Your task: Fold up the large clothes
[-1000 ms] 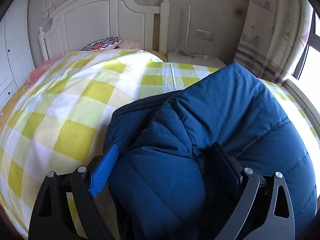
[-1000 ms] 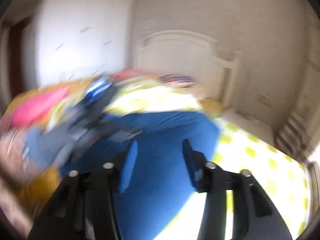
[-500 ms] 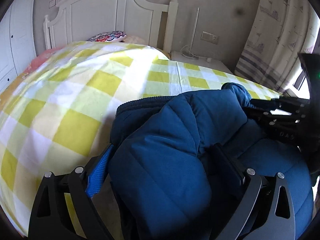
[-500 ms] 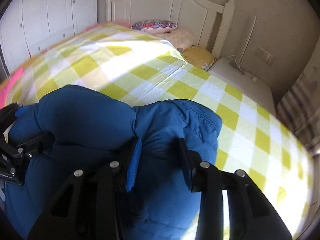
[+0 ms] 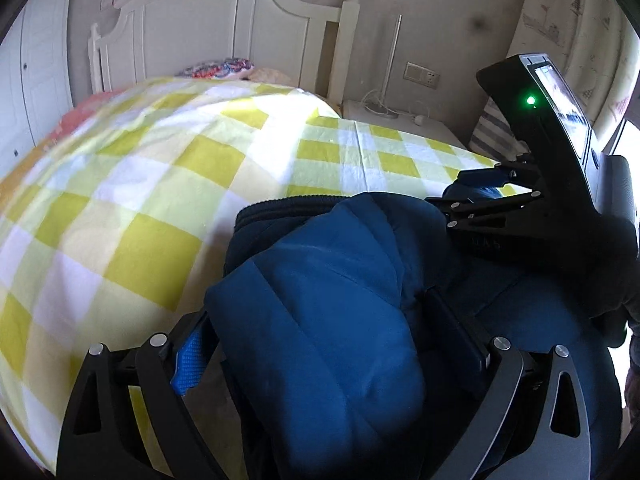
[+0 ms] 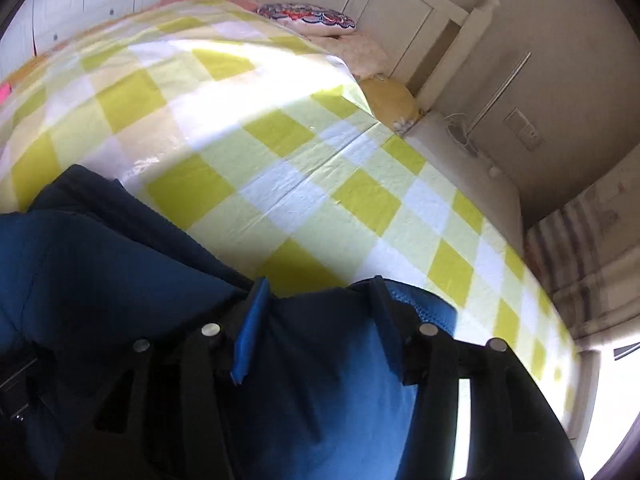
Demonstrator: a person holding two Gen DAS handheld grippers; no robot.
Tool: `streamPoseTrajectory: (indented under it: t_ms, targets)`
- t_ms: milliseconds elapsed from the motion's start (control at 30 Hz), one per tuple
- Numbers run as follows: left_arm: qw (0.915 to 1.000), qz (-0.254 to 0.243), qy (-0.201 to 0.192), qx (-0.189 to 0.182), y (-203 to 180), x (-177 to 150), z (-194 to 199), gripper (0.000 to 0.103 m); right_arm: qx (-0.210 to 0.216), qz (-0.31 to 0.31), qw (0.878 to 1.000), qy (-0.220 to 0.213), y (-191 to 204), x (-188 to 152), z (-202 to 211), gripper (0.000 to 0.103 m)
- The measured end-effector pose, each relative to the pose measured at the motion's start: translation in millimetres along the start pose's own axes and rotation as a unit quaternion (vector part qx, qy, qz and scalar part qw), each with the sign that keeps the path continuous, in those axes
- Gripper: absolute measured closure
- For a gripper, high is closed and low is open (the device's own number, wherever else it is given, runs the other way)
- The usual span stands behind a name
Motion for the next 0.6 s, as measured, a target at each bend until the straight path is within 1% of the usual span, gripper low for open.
streamPoseTrajectory:
  t_ms: [67,133,233,267,300,333,400,433,467,500,533,600]
  targets:
    - [1.0,0.002,0.002,-0.005,1,0,-1,0.005,-0.008,0.006,1.0,-0.015,-1,-1,10,0.052]
    - [1.0,0.003,0.002,-0.007,1,0,0,0.005,-0.003,-0.017,0.999,-0.038,-12,-3,26,0.048]
    - [0.9999,0.007,0.003,-0.013,2,-1,0,0.005,0.02,-0.087,0.99,-0.109,-38,-4,70,0.042]
    - [0.9998,0.009,0.004,-0.015,3,-1,-1,0.005,0.03,-0.099,0.987,-0.126,-42,-7,82,0.042]
    - [0.9998,0.01,0.006,-0.017,3,-1,-1,0.005,0.037,-0.094,0.986,-0.129,-41,-9,87,0.042]
    - [0.9997,0.012,0.007,-0.02,3,-1,-2,0.005,0.04,-0.083,0.988,-0.122,-37,-10,88,0.042]
    - [0.9996,0.015,0.009,-0.022,4,0,-3,0.005,0.035,-0.032,0.997,-0.065,-15,-18,61,0.042]
    - [0.9996,0.015,0.011,-0.022,4,-1,-3,0.005,0.037,-0.011,0.999,-0.036,-3,-26,38,0.041]
    - [0.9996,0.015,0.015,-0.019,4,-1,-5,0.005,0.047,-0.029,0.997,-0.047,-5,-28,33,0.04]
    - [0.9994,0.018,0.016,-0.023,5,-1,-5,0.005,0.067,-0.057,0.995,-0.044,-13,-29,30,0.04]
    - [0.9993,0.02,0.017,-0.027,6,-1,-5,0.005,0.074,-0.067,0.994,-0.04,-17,-29,31,0.037]
    - [0.9993,0.018,0.017,-0.029,6,-2,0,0.005,0.071,-0.074,0.994,-0.037,-24,-31,43,0.036]
Point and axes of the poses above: each gripper's, at about its wrist camera, not at the fingertips, and z roughly against the way its jaws point, y to its left, x to its top, the point moved 3 cm from there along -z, roughly the way its jaws point, and after that the axes turned 7 degrees about -x, right-handed, at the moved point
